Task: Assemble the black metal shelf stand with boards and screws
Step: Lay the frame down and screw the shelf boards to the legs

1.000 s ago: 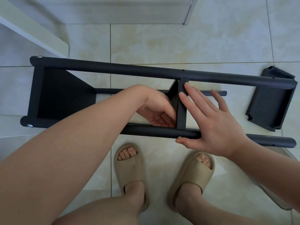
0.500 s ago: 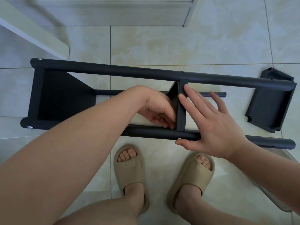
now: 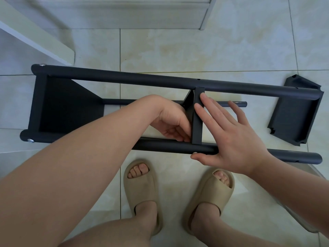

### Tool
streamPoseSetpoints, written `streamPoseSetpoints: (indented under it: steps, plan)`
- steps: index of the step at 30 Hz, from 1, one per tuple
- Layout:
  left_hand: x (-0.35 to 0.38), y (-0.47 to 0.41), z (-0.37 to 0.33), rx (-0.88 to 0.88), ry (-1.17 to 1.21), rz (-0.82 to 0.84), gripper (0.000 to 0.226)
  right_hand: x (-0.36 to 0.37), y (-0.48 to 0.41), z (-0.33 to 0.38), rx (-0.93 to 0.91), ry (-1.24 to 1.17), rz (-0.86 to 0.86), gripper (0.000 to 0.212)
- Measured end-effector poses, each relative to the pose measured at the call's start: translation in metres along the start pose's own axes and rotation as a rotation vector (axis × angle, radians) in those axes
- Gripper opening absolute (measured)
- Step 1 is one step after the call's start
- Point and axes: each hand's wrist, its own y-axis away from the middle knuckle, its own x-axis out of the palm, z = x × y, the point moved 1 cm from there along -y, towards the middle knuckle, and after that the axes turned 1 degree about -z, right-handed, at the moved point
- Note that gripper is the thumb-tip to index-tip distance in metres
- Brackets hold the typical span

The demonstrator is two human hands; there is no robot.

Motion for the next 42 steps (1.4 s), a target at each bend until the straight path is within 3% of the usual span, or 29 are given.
streamPoseSetpoints:
  steps: [22, 28, 36, 42]
  plan:
    - [-0.0009, 0.0027, -0.0013, 0.035, 0.054, 0.043, 0.018, -0.0004, -0.0008, 0.0004, -0.001, 0.021, -0.023, 0.102]
    - [0.002, 0.0004, 0.0002, 0.006, 0.012, 0.018, 0.008, 0.0001, -0.0007, 0.0004, -0.005, 0.027, -0.032, 0.102]
    - [-0.0009, 0.0043, -0.0019, 0.047, 0.012, 0.03, 0.026, 0.0008, -0.001, -0.0004, -0.013, 0.028, -0.038, 0.102]
    - [0.0002, 0.0005, -0.0018, 0.012, -0.07, -0.024, 0.01, 0.0007, -0.001, -0.0005, -0.01, 0.027, -0.031, 0.102]
